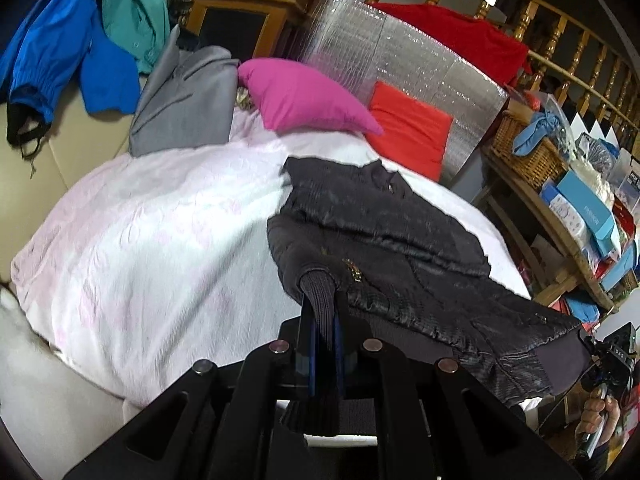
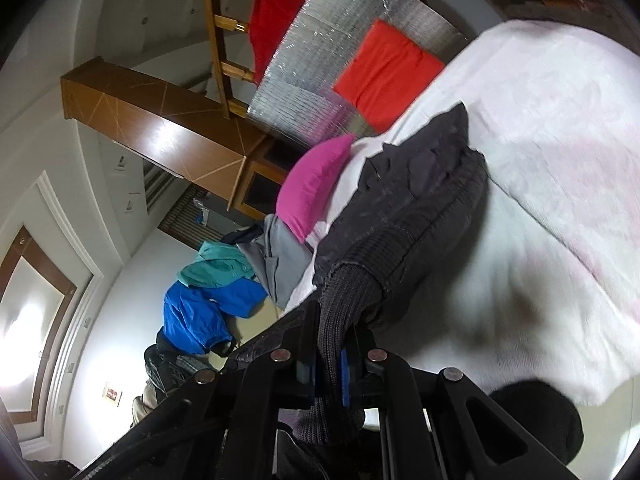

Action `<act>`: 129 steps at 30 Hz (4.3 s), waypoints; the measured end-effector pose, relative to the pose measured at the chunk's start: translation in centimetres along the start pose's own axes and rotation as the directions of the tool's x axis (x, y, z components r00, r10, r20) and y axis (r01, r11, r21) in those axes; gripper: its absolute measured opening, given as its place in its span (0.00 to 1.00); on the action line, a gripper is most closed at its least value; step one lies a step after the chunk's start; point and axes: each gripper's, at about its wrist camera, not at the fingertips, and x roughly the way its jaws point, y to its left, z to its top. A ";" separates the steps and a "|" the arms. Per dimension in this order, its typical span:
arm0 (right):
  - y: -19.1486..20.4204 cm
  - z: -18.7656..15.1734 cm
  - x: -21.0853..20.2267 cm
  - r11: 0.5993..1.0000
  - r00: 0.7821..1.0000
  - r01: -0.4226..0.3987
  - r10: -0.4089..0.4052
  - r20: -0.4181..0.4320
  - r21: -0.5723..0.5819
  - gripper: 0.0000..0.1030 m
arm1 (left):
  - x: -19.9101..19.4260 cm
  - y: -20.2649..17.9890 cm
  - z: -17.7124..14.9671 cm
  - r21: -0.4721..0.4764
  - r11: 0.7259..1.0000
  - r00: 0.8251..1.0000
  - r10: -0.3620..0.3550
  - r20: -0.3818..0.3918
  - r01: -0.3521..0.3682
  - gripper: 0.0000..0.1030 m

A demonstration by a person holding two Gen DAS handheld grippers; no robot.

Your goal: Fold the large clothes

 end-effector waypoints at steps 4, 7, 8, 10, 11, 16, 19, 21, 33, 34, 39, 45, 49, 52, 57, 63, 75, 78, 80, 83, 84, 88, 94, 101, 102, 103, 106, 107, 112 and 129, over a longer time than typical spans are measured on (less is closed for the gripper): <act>1.2 1.3 0.5 1.000 1.000 -0.008 0.009 0.022 -0.024 0.09 | -0.2 -0.5 1.5 0.007 1.000 0.999 -0.006 0.036 0.006 0.08; 2.0 2.1 0.8 0.999 0.999 -0.008 0.010 0.030 -0.041 0.09 | -0.2 -0.8 2.2 0.015 1.000 0.999 -0.008 0.049 0.008 0.08; 2.2 2.4 0.9 0.999 0.999 -0.007 0.009 0.031 -0.048 0.08 | -0.2 -0.8 2.3 0.016 1.000 0.999 -0.009 0.052 0.008 0.08; 2.4 2.7 1.1 0.998 0.999 -0.005 0.007 0.034 -0.056 0.08 | -0.1 -0.9 2.7 0.019 1.000 0.998 -0.006 0.060 0.005 0.08; 2.5 2.9 1.2 0.998 0.999 -0.004 0.006 0.034 -0.060 0.08 | 0.0 -1.0 2.8 0.018 1.000 0.998 -0.004 0.062 0.003 0.08; 3.0 3.9 2.0 0.998 0.999 0.011 -0.007 0.054 -0.069 0.08 | 0.7 -0.9 3.4 -0.006 1.000 0.998 -0.004 0.066 0.005 0.08; 3.2 4.1 2.2 0.997 0.998 0.007 -0.002 0.066 -0.071 0.08 | 0.3 -1.0 3.5 -0.016 1.000 0.997 -0.003 0.075 0.004 0.08; 3.5 3.9 2.1 0.997 0.997 0.002 0.004 0.072 -0.078 0.08 | -0.2 -1.3 3.2 -0.007 1.000 0.996 0.004 0.086 -0.004 0.08; 3.9 1.4 -0.4 0.995 0.997 0.001 0.008 0.081 -0.099 0.08 | -3.3 -0.9 -0.2 -0.012 1.000 0.996 0.006 0.087 -0.005 0.08; 3.8 1.2 -0.7 0.995 0.997 -0.002 0.010 0.083 -0.098 0.08 | -3.6 -0.9 -0.3 -0.011 1.000 0.996 0.004 0.090 -0.003 0.08; 4.0 0.3 -2.2 0.995 0.996 -0.008 0.017 0.093 -0.095 0.08 | -5.4 -1.2 -1.1 -0.006 1.000 0.995 -0.008 0.103 0.009 0.08; 4.1 -1.2 -4.1 0.996 0.995 -0.003 0.013 0.096 -0.095 0.08 | -7.3 -1.7 -2.1 0.019 1.000 0.994 -0.003 0.111 0.001 0.08; 3.8 -1.7 -4.6 0.996 0.996 0.010 -0.003 0.089 -0.084 0.08 | -7.4 -1.9 -2.5 0.028 1.000 0.995 -0.002 0.099 -0.001 0.08; 3.6 -1.6 -4.7 0.997 0.996 0.016 -0.009 0.087 -0.081 0.08 | -7.3 -2.0 -2.2 0.033 0.999 0.995 -0.002 0.097 -0.001 0.08; 4.1 -0.9 -4.4 0.996 0.995 0.012 -0.004 0.096 -0.090 0.08 | -7.2 -2.0 -1.4 0.033 0.999 0.994 -0.007 0.113 0.004 0.08; 4.3 1.0 -2.8 0.994 0.996 0.008 0.002 0.094 -0.105 0.08 | -5.7 -2.2 0.2 0.046 0.999 0.992 -0.004 0.124 -0.002 0.08; 4.7 5.0 0.5 0.990 0.993 0.042 -0.027 0.111 -0.135 0.08 | -2.7 -2.9 3.5 0.062 0.998 0.989 0.011 0.145 -0.021 0.08; 4.7 5.7 1.2 0.990 0.992 0.052 -0.036 0.117 -0.134 0.08 | -2.0 -3.0 4.1 0.066 0.997 0.989 0.021 0.145 -0.031 0.08; 4.6 6.2 1.6 0.990 0.992 0.056 -0.040 0.123 -0.129 0.08 | -1.7 -3.3 4.5 0.082 0.996 0.988 0.031 0.149 -0.044 0.08; 4.7 6.8 2.3 0.990 0.991 0.066 -0.049 0.128 -0.128 0.08 | -1.2 -3.5 5.1 0.088 0.995 0.988 0.039 0.150 -0.053 0.08; 4.7 6.9 2.4 0.989 0.990 0.068 -0.051 0.129 -0.131 0.08 | -1.0 -3.5 5.3 0.089 0.994 0.988 0.042 0.150 -0.056 0.08; 4.9 7.7 3.2 0.986 0.988 0.090 -0.071 0.135 -0.140 0.08 | 0.0 -3.8 6.3 0.093 0.993 0.987 0.052 0.150 -0.066 0.08; 4.8 8.5 4.0 0.983 0.983 0.120 -0.099 0.153 -0.137 0.08 | 1.1 -4.3 7.5 0.091 0.993 0.986 0.059 0.154 -0.073 0.08; 4.9 9.3 5.2 0.978 0.978 0.152 -0.128 0.164 -0.143 0.08 | 2.4 -4.4 8.1 0.079 0.992 0.984 0.086 0.154 -0.099 0.08; 4.9 9.5 5.5 0.976 0.977 0.160 -0.135 0.165 -0.149 0.08 | 2.7 -4.4 8.1 0.076 0.991 0.984 0.094 0.152 -0.106 0.08; 5.0 9.6 5.7 0.975 0.976 0.164 -0.139 0.165 -0.151 0.08 | 2.9 -4.3 8.2 0.071 0.991 0.984 0.101 0.149 -0.112 0.08; 5.1 9.8 6.4 0.972 0.975 0.174 -0.148 0.165 -0.157 0.08 | 3.6 -4.1 8.4 0.059 0.990 0.983 0.119 0.139 -0.128 0.08; 5.1 9.8 6.6 0.971 0.975 0.178 -0.152 0.163 -0.160 0.08 | 3.8 -4.1 8.4 0.057 0.990 0.983 0.123 0.137 -0.132 0.08; 4.7 10.0 7.2 0.968 0.972 0.196 -0.171 0.161 -0.156 0.08 | 4.7 -4.2 8.5 0.059 0.988 0.982 0.137 0.129 -0.146 0.08; 3.8 11.7 9.7 0.958 0.965 0.240 -0.218 0.147 -0.156 0.08 | 7.0 -4.7 9.6 0.072 0.984 0.981 0.153 0.118 -0.162 0.08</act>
